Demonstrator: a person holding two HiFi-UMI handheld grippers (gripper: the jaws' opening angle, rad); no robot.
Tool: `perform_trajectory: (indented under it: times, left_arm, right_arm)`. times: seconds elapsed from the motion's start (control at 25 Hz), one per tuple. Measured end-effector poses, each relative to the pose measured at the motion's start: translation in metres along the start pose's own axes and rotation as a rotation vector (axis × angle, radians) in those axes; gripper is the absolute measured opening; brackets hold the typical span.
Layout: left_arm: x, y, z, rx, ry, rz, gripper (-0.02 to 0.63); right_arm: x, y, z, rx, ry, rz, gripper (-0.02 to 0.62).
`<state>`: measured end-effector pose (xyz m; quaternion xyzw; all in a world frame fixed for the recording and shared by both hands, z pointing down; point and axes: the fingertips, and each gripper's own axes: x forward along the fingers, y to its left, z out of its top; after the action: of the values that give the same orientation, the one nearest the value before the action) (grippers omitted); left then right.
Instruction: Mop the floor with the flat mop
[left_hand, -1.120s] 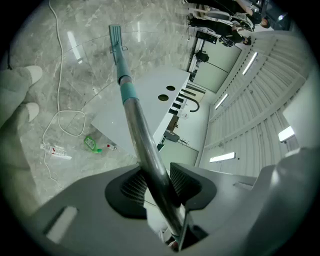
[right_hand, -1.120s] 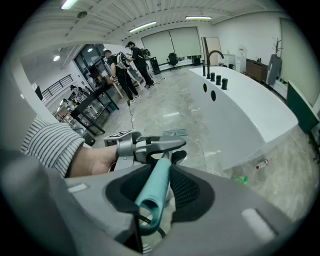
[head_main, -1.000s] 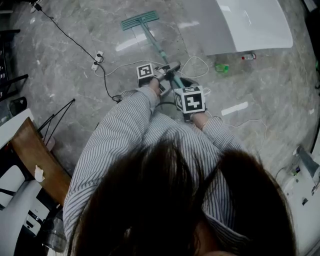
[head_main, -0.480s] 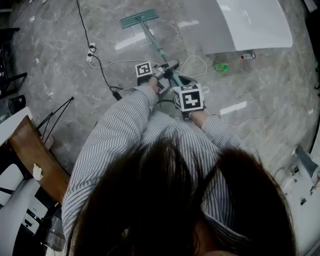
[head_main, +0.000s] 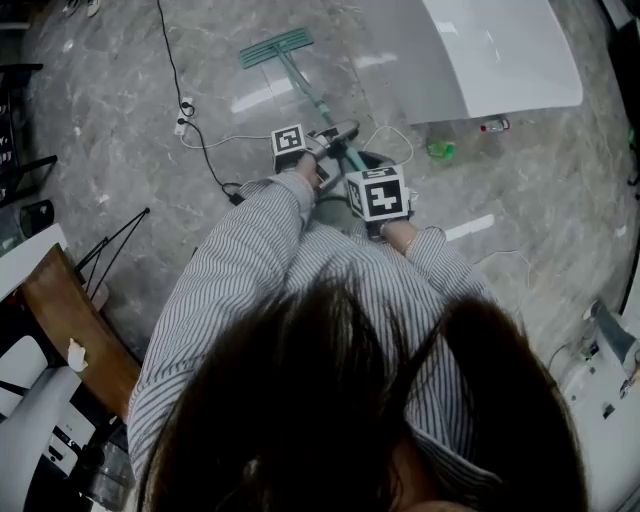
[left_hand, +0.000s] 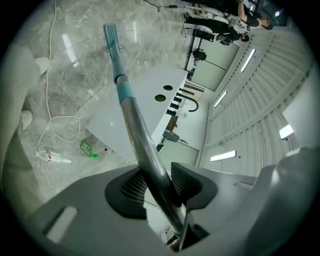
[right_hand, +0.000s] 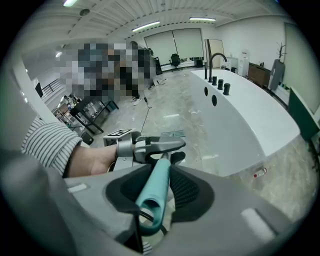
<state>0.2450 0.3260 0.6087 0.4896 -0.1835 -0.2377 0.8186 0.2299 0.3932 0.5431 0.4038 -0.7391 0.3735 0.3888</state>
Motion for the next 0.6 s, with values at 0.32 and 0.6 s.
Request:
perform_trajectory:
  times: [0.32, 0.6]
  left_arm:
    - [0.033, -0.032, 0.096, 0.002, 0.022, 0.013, 0.14]
    - [0.05, -0.108, 0.244, 0.016, 0.067, 0.048, 0.137]
  right_arm:
    - [0.056, -0.019, 0.09, 0.01, 0.006, -0.014, 0.114]
    - [0.131, -0.005, 0.239, 0.084, 0.005, -0.031, 0.114]
